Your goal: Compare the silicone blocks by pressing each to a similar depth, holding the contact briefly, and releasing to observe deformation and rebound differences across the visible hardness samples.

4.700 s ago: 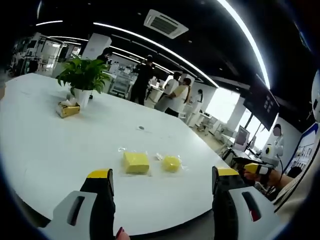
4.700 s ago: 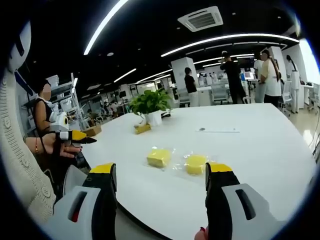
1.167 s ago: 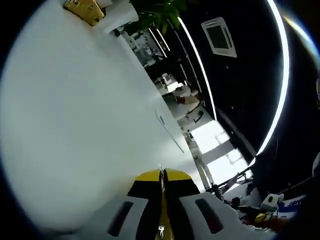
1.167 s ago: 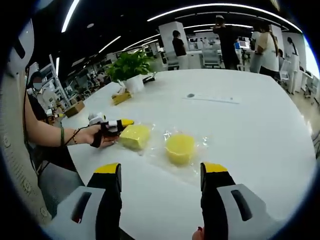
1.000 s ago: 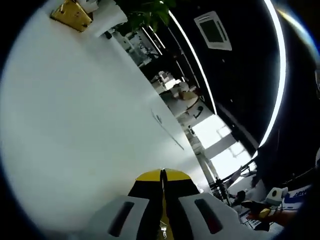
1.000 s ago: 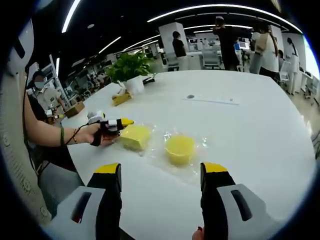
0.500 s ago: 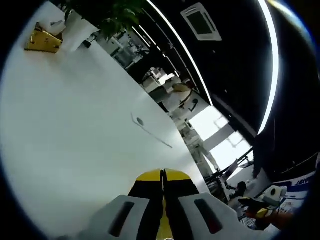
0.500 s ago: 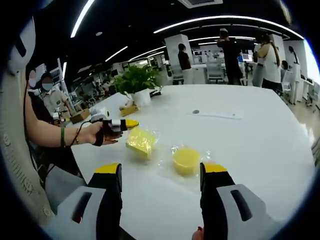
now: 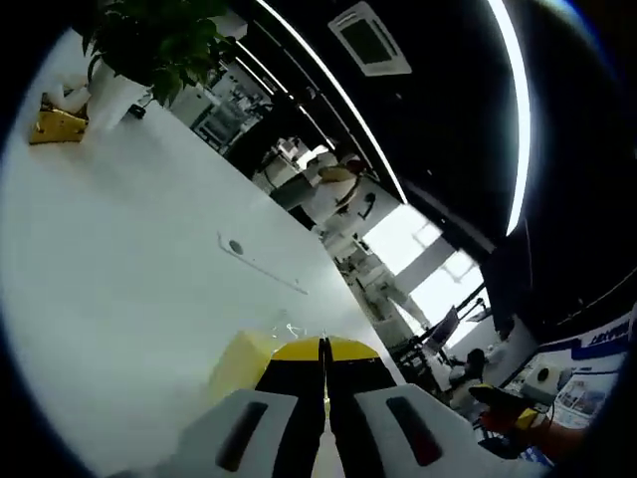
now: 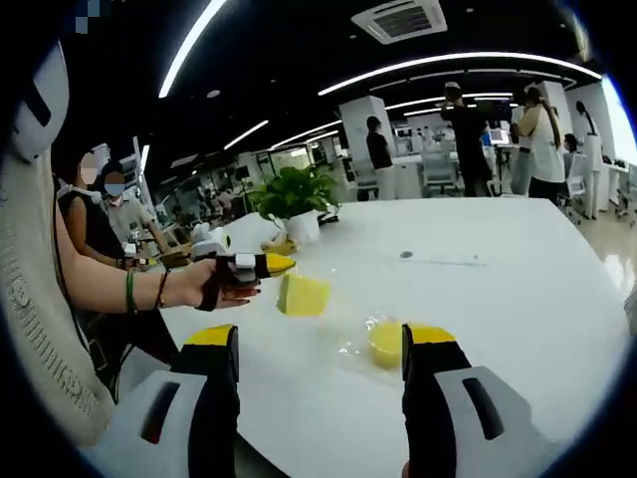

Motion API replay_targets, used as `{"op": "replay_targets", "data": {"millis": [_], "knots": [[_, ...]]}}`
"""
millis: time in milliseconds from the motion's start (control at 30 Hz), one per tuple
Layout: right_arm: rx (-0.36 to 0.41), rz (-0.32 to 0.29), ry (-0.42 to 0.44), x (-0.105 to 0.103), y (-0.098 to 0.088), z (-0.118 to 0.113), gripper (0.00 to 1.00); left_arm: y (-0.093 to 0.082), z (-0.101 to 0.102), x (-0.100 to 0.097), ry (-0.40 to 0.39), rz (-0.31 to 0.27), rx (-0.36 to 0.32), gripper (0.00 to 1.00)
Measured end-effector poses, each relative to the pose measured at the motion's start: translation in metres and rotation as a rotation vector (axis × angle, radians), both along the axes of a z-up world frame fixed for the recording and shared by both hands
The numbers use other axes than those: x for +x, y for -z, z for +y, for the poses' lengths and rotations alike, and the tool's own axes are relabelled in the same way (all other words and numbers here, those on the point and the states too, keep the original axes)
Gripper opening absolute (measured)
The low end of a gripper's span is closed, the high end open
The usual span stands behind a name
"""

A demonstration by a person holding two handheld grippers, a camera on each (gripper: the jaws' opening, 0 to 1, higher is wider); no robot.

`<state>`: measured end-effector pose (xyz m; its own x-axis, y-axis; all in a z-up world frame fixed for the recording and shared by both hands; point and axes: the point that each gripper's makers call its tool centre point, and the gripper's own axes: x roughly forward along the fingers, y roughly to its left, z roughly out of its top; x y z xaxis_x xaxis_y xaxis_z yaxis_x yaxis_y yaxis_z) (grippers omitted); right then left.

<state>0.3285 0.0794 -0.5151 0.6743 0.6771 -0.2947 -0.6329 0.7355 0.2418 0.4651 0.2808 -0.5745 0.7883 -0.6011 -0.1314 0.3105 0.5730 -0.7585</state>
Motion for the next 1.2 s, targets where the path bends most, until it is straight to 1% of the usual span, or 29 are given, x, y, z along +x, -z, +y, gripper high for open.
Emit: {"op": "replay_targets", "data": {"millis": [100, 133, 233, 300, 333, 367, 433, 467, 533, 567, 667, 700, 733, 833, 867, 933, 967, 1000, 1067, 1100, 1133, 1200], "knots": [[-0.005, -0.022, -0.002, -0.007, -0.006, -0.002, 0.61, -0.019, 0.002, -0.007, -0.017, -0.023, -0.008, 0.0], [-0.002, -0.028, -0.004, -0.01, -0.008, -0.003, 0.61, -0.028, 0.001, -0.012, -0.011, -0.043, -0.004, 0.0], [0.007, -0.042, -0.006, -0.015, -0.013, -0.005, 0.62, -0.048, -0.003, -0.023, 0.011, -0.09, 0.044, 0.0], [0.042, -0.047, -0.01, -0.018, -0.019, -0.005, 0.62, -0.064, -0.01, -0.033, 0.026, -0.109, 0.055, 0.0], [0.055, -0.051, -0.01, -0.019, -0.022, -0.005, 0.63, -0.068, -0.012, -0.036, 0.031, -0.115, 0.066, 0.0], [0.06, -0.062, -0.011, -0.02, -0.027, -0.005, 0.63, -0.077, -0.014, -0.041, 0.039, -0.135, 0.086, 0.0], [0.067, -0.075, -0.018, -0.021, -0.033, -0.004, 0.63, -0.093, -0.018, -0.047, 0.049, -0.154, 0.088, 0.0], [0.063, -0.081, -0.025, -0.021, -0.036, -0.004, 0.63, -0.097, -0.019, -0.049, 0.056, -0.157, 0.085, 0.0], [0.045, -0.098, -0.042, -0.021, -0.04, -0.003, 0.63, -0.112, -0.024, -0.054, 0.082, -0.18, 0.063, 0.0], [0.031, -0.109, -0.059, -0.021, -0.043, -0.002, 0.63, -0.121, -0.027, -0.058, 0.1, -0.194, 0.068, 0.0], [0.029, -0.133, -0.105, -0.022, -0.055, 0.002, 0.63, -0.141, -0.032, -0.065, 0.139, -0.23, 0.089, 0.0], [0.02, -0.147, -0.117, -0.021, -0.059, 0.003, 0.64, -0.147, -0.035, -0.068, 0.153, -0.242, 0.1, 0.0], [0.003, -0.169, -0.139, -0.019, -0.064, 0.005, 0.63, -0.155, -0.037, -0.07, 0.168, -0.269, 0.123, 0.0], [-0.022, -0.204, -0.18, -0.016, -0.076, 0.009, 0.63, -0.175, -0.043, -0.077, 0.198, -0.293, 0.124, 0.0], [-0.031, -0.22, -0.205, -0.014, -0.082, 0.012, 0.63, -0.182, -0.044, -0.078, 0.204, -0.315, 0.148, 0.0], [-0.049, -0.238, -0.231, -0.01, -0.089, 0.015, 0.63, -0.19, -0.047, -0.08, 0.228, -0.328, 0.159, 0.0], [-0.071, -0.259, -0.254, -0.005, -0.094, 0.015, 0.63, -0.197, -0.049, -0.081, 0.244, -0.339, 0.165, 0.0], [-0.077, -0.271, -0.275, -0.002, -0.099, 0.018, 0.63, -0.201, -0.05, -0.083, 0.258, -0.345, 0.169, 0.0], [-0.089, -0.275, -0.304, 0.004, -0.107, 0.022, 0.64, -0.213, -0.053, -0.083, 0.296, -0.367, 0.182, 0.0], [-0.095, -0.28, -0.311, 0.006, -0.108, 0.023, 0.64, -0.215, -0.054, -0.083, 0.304, -0.371, 0.19, 0.0], [-0.121, -0.294, -0.334, 0.01, -0.112, 0.026, 0.65, -0.219, -0.056, -0.083, 0.33, -0.381, 0.201, 0.0], [-0.145, -0.311, -0.365, 0.016, -0.118, 0.03, 0.65, -0.227, -0.059, -0.084, 0.356, -0.388, 0.198, 0.0]]}}
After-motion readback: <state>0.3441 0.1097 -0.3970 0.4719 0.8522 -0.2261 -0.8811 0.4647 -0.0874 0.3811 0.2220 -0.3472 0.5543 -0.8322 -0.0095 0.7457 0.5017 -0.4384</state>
